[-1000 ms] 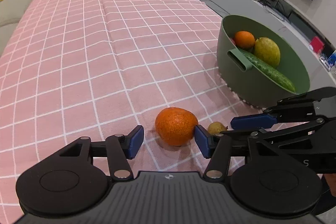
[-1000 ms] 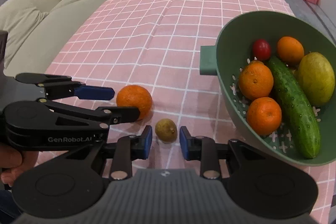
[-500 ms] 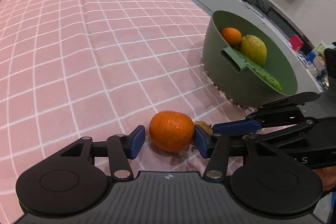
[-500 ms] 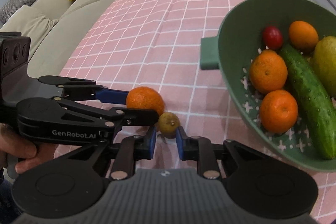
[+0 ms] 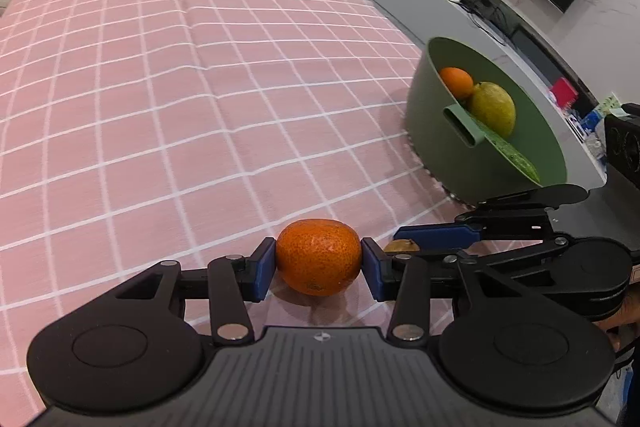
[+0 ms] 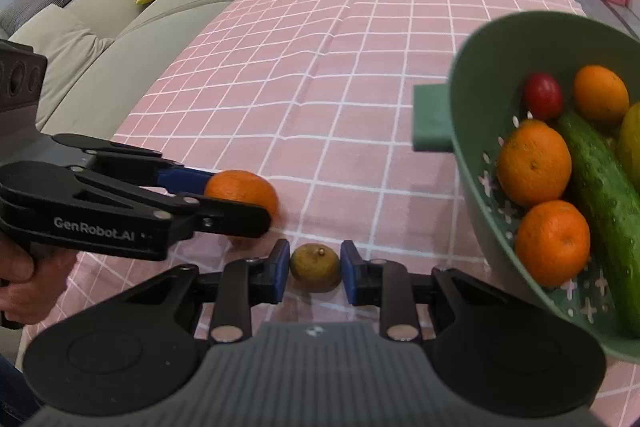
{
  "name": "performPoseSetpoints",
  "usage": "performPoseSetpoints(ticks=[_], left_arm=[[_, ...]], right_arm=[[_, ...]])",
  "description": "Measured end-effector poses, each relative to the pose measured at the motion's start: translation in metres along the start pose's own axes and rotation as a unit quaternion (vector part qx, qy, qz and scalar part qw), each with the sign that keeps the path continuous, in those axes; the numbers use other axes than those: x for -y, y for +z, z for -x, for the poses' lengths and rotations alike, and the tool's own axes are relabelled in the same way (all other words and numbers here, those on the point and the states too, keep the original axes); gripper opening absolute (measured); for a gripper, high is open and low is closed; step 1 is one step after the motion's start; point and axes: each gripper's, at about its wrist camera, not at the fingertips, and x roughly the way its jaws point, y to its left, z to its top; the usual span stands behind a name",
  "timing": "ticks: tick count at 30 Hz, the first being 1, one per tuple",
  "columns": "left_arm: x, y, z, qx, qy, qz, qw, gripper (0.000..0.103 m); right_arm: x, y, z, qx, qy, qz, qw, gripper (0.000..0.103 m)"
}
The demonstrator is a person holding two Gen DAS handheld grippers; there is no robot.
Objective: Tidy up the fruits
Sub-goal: 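Carry the orange in the left tool and kiwi in the right tool over the colander, then open the left tool dropping the orange while the right tool releases the kiwi into the colander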
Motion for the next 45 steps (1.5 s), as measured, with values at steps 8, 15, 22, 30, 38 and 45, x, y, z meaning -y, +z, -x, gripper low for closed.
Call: performPoseSetpoints(ticks=[8,15,22,30,38,45], left_arm=[[0.007,0.008,0.020,0.015,0.006,-0.009,0.9998,0.051],[0.046,0.035,0.052,0.029,0.033,-0.029,0.9986,0.051],[0.112,0.078,0.087,0.080,0.047,-0.042,0.9948,0.051],[0.174,0.102,0.046,0.069,0.045,-0.104,0.9912,0.051],[0.190,0.086,-0.052,-0.025,0.076,-0.141,0.9868,0.051],[0.180,0.072,-0.081,-0.069,0.087,-0.151,0.9824,0.051]], right_arm=[[-0.006,0.005,0.017,0.006,-0.003,0.011,1.000,0.023],[-0.003,0.029,0.069,0.003,-0.022,0.001,1.000,0.023],[0.021,0.074,0.161,0.031,-0.065,0.004,0.997,0.023],[0.072,0.104,0.218,0.068,-0.097,-0.014,0.993,0.023],[0.116,0.078,0.154,-0.013,-0.100,-0.033,0.994,0.023],[0.134,0.059,0.105,-0.066,-0.110,-0.044,0.991,0.023]])
